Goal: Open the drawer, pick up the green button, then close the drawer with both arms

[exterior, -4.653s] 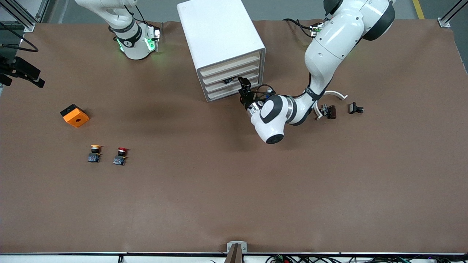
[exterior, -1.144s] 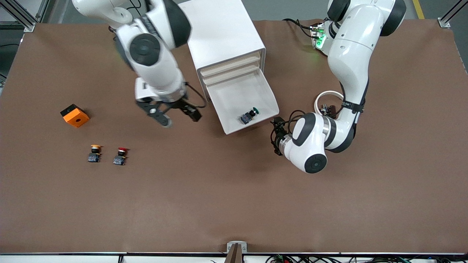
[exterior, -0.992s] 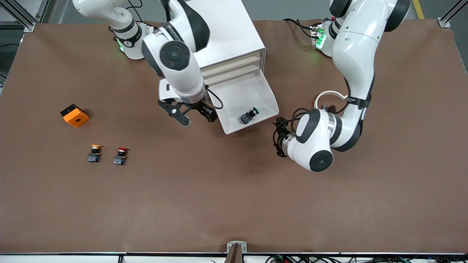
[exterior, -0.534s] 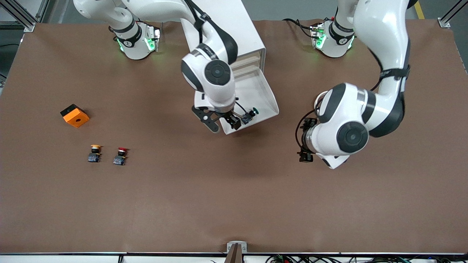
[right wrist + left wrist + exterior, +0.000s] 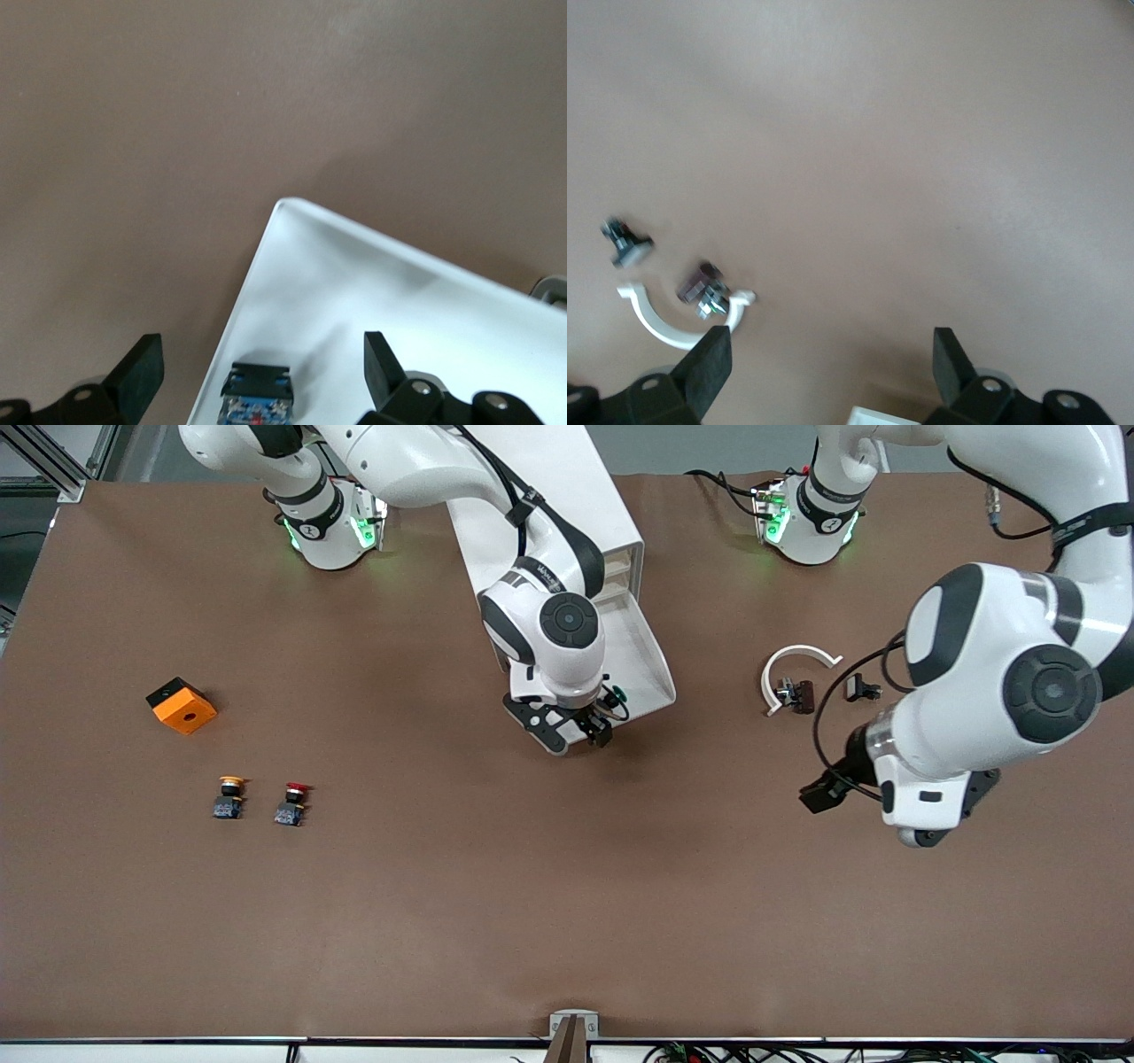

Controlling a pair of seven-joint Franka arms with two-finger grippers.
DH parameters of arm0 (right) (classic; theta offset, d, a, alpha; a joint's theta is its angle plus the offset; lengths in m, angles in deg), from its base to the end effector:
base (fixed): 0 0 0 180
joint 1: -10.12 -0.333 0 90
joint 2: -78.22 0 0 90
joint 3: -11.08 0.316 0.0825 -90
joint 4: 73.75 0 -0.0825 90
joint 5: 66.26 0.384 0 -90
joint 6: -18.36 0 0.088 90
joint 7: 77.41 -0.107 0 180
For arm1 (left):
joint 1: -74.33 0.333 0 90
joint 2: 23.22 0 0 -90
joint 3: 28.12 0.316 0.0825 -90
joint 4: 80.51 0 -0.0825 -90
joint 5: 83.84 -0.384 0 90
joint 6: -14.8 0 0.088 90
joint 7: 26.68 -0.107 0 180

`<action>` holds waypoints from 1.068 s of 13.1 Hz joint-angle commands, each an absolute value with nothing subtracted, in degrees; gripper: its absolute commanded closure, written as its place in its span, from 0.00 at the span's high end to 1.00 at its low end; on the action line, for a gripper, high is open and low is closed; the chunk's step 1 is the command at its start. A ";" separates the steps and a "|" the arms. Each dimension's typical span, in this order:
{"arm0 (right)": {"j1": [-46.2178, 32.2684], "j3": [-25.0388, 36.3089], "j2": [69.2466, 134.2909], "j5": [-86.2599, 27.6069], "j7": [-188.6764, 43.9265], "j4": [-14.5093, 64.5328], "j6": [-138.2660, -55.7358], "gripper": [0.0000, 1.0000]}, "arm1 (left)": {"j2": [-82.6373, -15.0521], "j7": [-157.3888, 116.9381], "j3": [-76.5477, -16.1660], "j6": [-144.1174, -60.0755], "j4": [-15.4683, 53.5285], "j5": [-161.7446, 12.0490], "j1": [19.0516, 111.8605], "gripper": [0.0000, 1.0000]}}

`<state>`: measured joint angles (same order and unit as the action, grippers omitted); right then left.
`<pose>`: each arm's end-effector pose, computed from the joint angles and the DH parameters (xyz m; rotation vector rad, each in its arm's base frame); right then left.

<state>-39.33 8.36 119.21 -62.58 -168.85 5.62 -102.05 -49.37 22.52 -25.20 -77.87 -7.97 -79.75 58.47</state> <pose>0.4934 0.5390 0.2880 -2.8832 1.2210 0.0345 0.6610 -0.1666 0.4886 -2.9674 -0.9766 0.1790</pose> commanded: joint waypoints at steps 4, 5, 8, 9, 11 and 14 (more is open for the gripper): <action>-41.82 7.83 121.37 -62.13 -174.61 3.25 -103.37 1.00 | -42.93 5.54 -25.66 -86.06 5.14 -81.29 59.39 1.00; -42.08 7.83 121.63 -62.13 -174.79 2.90 -103.29 1.00 | -41.26 3.49 -25.66 -89.23 9.45 -81.29 59.48 1.00; -42.43 7.83 122.86 -62.13 -175.58 2.02 -103.37 1.00 | -36.68 2.50 -27.66 -99.60 22.20 -81.81 58.77 1.00; -42.52 7.83 123.13 -62.13 -175.67 1.84 -103.37 1.00 | -36.06 2.50 -28.72 -102.50 25.72 -83.12 58.60 1.00; -42.52 7.83 123.39 -62.13 -175.58 1.84 -103.29 1.00 | -35.70 2.50 -31.80 -107.95 31.35 -86.20 58.68 1.00; -42.44 7.83 123.39 -62.13 -175.14 1.49 -103.28 0.69 | -35.79 2.59 -35.05 -118.66 39.96 -86.30 58.51 1.00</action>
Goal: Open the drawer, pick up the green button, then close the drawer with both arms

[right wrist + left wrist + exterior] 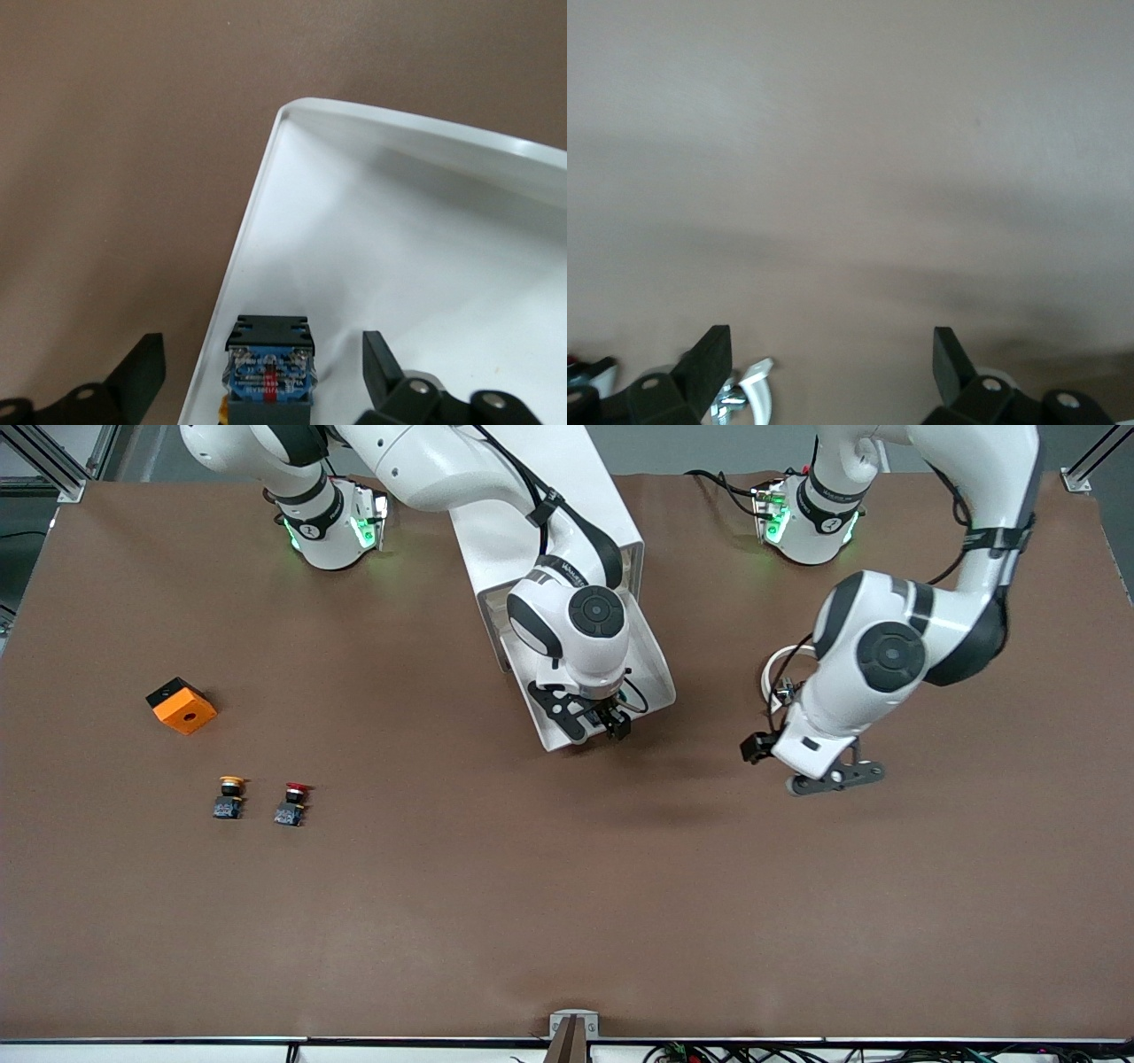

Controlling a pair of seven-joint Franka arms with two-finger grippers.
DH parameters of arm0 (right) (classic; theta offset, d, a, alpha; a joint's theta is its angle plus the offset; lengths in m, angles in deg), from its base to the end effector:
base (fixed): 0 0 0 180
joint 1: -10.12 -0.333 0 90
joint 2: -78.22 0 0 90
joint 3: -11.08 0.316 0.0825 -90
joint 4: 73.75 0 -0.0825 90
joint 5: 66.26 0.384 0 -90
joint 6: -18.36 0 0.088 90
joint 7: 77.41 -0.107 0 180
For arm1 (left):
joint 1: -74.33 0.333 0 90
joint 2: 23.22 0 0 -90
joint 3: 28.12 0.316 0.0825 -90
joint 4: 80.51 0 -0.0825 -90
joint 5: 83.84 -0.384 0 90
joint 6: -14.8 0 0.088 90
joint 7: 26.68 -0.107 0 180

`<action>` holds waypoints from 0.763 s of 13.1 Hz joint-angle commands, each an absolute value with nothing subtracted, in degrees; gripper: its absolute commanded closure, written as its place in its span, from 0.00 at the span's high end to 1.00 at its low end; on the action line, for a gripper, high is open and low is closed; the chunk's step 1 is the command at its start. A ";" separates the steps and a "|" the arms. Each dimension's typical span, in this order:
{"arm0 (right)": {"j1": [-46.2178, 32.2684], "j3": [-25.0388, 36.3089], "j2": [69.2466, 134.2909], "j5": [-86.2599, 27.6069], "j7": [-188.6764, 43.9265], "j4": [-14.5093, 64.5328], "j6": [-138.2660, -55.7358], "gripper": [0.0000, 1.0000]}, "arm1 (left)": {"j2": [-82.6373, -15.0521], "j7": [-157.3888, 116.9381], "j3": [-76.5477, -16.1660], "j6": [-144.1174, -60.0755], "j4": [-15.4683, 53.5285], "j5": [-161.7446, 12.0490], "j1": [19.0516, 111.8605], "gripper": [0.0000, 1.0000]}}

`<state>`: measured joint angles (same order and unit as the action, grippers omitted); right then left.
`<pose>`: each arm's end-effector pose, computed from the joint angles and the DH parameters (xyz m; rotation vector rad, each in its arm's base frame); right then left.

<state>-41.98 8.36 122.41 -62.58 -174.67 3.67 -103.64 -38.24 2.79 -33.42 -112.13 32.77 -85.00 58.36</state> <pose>0.4728 0.5673 0.2651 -2.8457 1.2981 0.0288 0.5596 -0.2150 0.3351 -3.1318 -0.2096 0.0375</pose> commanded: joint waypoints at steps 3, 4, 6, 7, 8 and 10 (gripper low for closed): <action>-42.52 7.83 123.39 -62.13 -175.05 1.22 -103.28 0.00 | -36.40 2.85 -37.17 -130.54 47.97 -86.30 58.51 1.00; -42.96 7.83 123.39 -62.13 -175.14 0.88 -103.28 0.00 | -37.45 2.86 -37.43 -133.00 49.29 -86.30 58.51 1.00; -42.96 7.92 123.39 -62.13 -175.14 0.44 -103.11 0.00 | -40.26 3.20 -38.14 -138.80 51.41 -86.30 58.16 1.00; -42.88 7.92 123.31 -62.04 -175.05 0.00 -102.85 0.00 | -41.67 3.90 -38.49 -141.00 51.59 -86.30 57.38 1.00; -42.44 8.09 123.22 -61.95 -174.88 -0.18 -102.85 0.00 | -42.72 5.04 -38.49 -141.98 51.59 -86.30 56.50 1.00; -41.30 8.27 122.95 -61.43 -174.35 -1.50 -102.32 0.00 | -45.01 9.33 -38.49 -145.22 51.42 -86.21 53.69 1.00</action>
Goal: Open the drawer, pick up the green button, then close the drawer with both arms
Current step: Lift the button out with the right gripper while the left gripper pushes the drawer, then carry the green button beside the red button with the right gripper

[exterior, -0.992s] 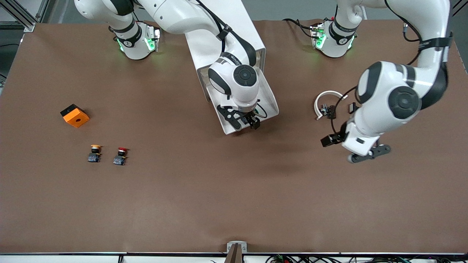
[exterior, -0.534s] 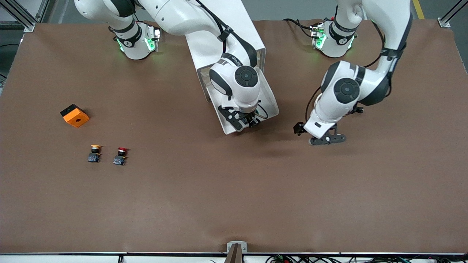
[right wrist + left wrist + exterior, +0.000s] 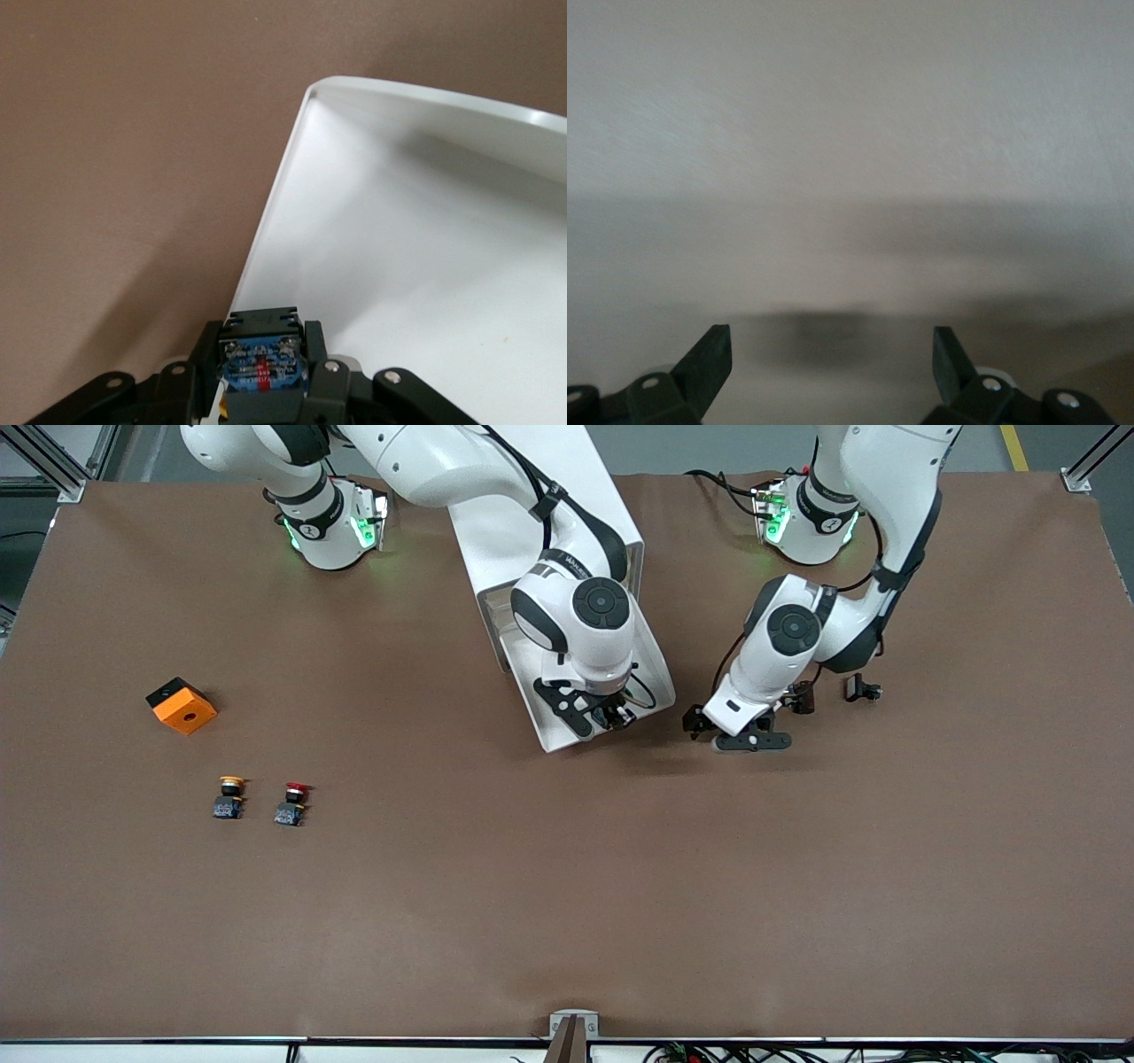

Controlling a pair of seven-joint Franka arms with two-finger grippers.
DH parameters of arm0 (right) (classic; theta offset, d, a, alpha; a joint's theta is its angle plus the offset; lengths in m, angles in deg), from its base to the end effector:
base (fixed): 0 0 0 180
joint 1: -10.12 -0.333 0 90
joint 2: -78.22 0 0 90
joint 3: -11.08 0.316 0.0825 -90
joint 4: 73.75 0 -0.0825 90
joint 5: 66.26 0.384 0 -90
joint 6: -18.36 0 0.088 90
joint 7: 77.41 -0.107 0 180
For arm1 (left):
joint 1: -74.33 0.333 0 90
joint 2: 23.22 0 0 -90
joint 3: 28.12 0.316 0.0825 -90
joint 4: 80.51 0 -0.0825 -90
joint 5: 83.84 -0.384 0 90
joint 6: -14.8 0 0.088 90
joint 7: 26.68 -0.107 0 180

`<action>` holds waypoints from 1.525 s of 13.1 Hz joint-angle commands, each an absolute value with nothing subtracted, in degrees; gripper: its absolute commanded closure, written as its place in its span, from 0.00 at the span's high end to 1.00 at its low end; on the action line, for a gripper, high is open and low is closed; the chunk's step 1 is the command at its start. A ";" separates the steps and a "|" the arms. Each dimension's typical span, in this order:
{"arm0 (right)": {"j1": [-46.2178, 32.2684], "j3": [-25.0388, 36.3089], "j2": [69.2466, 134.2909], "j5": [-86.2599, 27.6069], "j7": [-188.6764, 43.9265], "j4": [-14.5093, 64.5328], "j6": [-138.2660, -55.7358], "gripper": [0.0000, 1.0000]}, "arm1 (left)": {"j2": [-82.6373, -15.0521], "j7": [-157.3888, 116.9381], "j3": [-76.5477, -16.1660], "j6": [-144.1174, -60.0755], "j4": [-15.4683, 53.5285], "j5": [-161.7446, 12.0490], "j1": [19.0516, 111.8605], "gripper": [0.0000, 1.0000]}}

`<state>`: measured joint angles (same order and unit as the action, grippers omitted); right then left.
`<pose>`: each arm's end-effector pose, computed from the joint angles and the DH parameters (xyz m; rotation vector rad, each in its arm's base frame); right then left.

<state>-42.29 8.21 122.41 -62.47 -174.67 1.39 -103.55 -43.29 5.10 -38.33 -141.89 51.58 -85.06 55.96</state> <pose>0.4760 0.5763 0.2835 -2.8150 1.2767 0.0128 0.4685 -0.2586 0.2038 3.0528 0.0761 0.0730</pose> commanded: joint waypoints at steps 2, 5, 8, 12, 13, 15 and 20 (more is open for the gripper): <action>-39.55 9.32 122.60 -61.25 -170.07 -1.85 -100.75 0.00 | -45.90 14.00 -38.49 -146.74 51.16 -86.21 50.61 1.00; -36.03 9.33 122.25 -61.07 -158.22 -5.53 -93.55 0.00 | -45.55 14.46 -38.49 -146.65 51.33 -86.30 50.51 1.00; -30.06 9.06 118.22 -60.20 -140.57 -5.11 -89.68 0.00 | -45.64 17.16 -38.84 -146.65 51.24 -86.30 49.55 1.00; -20.66 8.80 113.47 -60.28 -118.06 0.23 -86.85 0.00 | -45.64 27.35 -38.93 -146.48 51.15 -86.21 42.36 1.00; -18.90 8.71 112.76 -60.37 -114.79 1.91 -87.11 0.00 | -45.64 29.29 -38.93 -146.30 51.15 -86.30 41.03 1.00; -15.99 8.62 112.41 -60.72 -110.30 4.11 -87.46 0.00 | -45.81 33.77 -39.02 -146.21 51.15 -86.30 37.70 1.00; -14.76 8.54 107.40 -61.07 -106.34 20.62 -102.82 0.00 | -46.51 42.92 -39.19 -146.21 51.07 -86.30 30.22 1.00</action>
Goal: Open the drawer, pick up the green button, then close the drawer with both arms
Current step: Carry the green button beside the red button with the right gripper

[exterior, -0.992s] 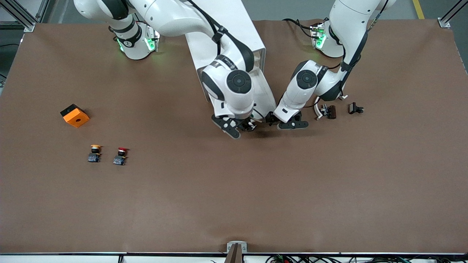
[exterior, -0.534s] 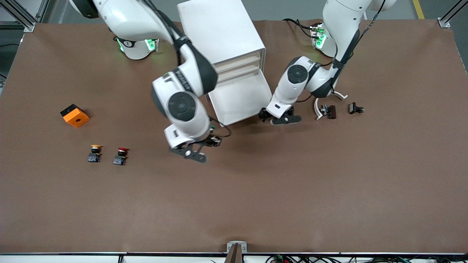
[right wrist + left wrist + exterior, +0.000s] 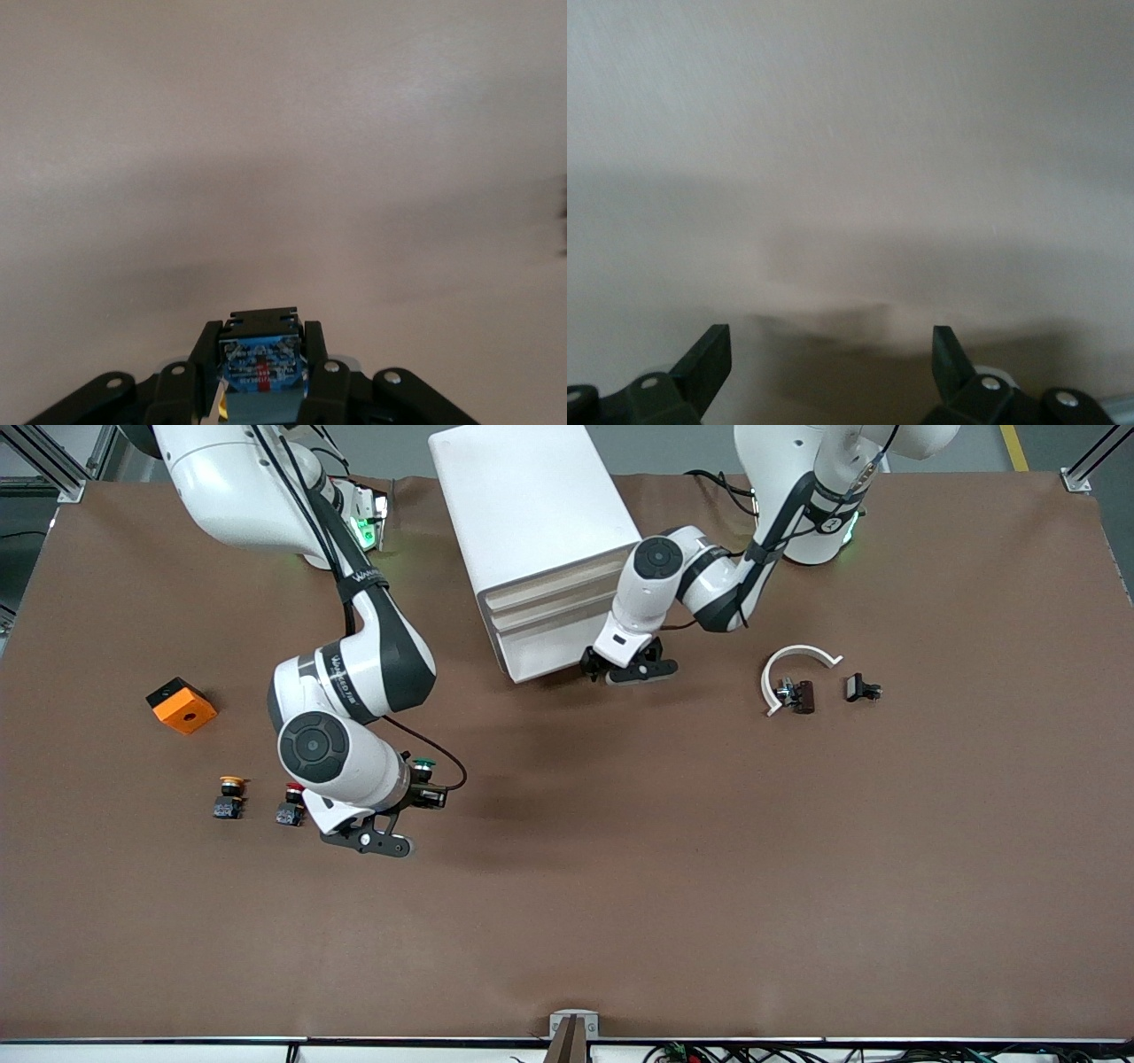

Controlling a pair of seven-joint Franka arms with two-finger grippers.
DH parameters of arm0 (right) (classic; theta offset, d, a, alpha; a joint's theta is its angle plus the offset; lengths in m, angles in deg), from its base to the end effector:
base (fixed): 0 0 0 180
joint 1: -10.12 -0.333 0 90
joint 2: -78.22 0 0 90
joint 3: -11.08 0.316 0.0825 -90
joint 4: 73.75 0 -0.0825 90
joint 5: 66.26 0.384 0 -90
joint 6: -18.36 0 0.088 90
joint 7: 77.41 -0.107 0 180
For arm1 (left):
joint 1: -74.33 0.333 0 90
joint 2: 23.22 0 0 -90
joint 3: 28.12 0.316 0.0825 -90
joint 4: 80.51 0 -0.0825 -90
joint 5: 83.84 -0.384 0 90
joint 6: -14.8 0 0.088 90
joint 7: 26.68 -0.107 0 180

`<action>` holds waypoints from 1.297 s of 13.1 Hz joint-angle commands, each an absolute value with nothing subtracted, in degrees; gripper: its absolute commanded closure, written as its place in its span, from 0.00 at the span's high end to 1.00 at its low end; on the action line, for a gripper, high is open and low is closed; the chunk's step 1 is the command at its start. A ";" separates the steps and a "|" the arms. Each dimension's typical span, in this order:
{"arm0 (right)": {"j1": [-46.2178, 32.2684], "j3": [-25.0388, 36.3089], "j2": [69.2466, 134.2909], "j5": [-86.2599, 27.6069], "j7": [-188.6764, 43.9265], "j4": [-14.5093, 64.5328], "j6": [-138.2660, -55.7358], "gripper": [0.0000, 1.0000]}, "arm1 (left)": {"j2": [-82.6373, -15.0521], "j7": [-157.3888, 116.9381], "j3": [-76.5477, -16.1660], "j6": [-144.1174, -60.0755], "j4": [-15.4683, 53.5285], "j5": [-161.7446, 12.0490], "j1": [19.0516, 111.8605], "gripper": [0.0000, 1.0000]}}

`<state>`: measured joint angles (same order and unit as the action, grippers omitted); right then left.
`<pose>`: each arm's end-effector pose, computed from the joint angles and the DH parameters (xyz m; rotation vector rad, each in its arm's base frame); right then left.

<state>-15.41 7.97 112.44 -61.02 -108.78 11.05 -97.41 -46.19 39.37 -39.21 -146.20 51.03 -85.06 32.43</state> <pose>0.6460 0.2791 0.3225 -3.1057 0.2955 0.1130 0.3218 -0.4332 0.1884 2.9842 0.3413 0.0069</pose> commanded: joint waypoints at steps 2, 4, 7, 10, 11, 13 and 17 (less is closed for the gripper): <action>-12.83 8.54 107.05 -61.07 -104.22 24.41 -106.78 0.00 | -46.86 45.30 -39.19 -146.21 51.07 -86.30 27.76 1.00; -12.03 8.36 106.34 -61.07 -102.29 28.19 -110.65 0.00 | -47.39 47.41 -39.19 -146.21 51.07 -86.30 25.74 1.00; -9.92 8.45 105.55 -61.07 -101.40 30.31 -111.55 0.00 | -47.05 49.52 -39.28 -146.21 50.72 -86.30 23.97 1.00; -9.04 8.36 105.02 -61.07 -101.40 32.68 -113.91 0.00 | -47.65 48.83 -39.11 -146.21 48.79 -86.21 25.02 1.00; -8.60 8.36 105.02 -61.07 -101.40 33.21 -115.14 0.00 | -48.09 48.65 -38.93 -146.21 48.08 -86.21 25.81 1.00; -8.42 8.36 105.29 -61.07 -101.92 33.48 -115.68 0.00 | -48.97 48.21 -38.93 -146.21 46.24 -86.30 27.04 1.00; -6.76 8.27 105.55 -61.07 -102.28 33.48 -116.99 0.00 | -50.56 47.68 -38.75 -146.21 45.18 -86.30 27.13 1.00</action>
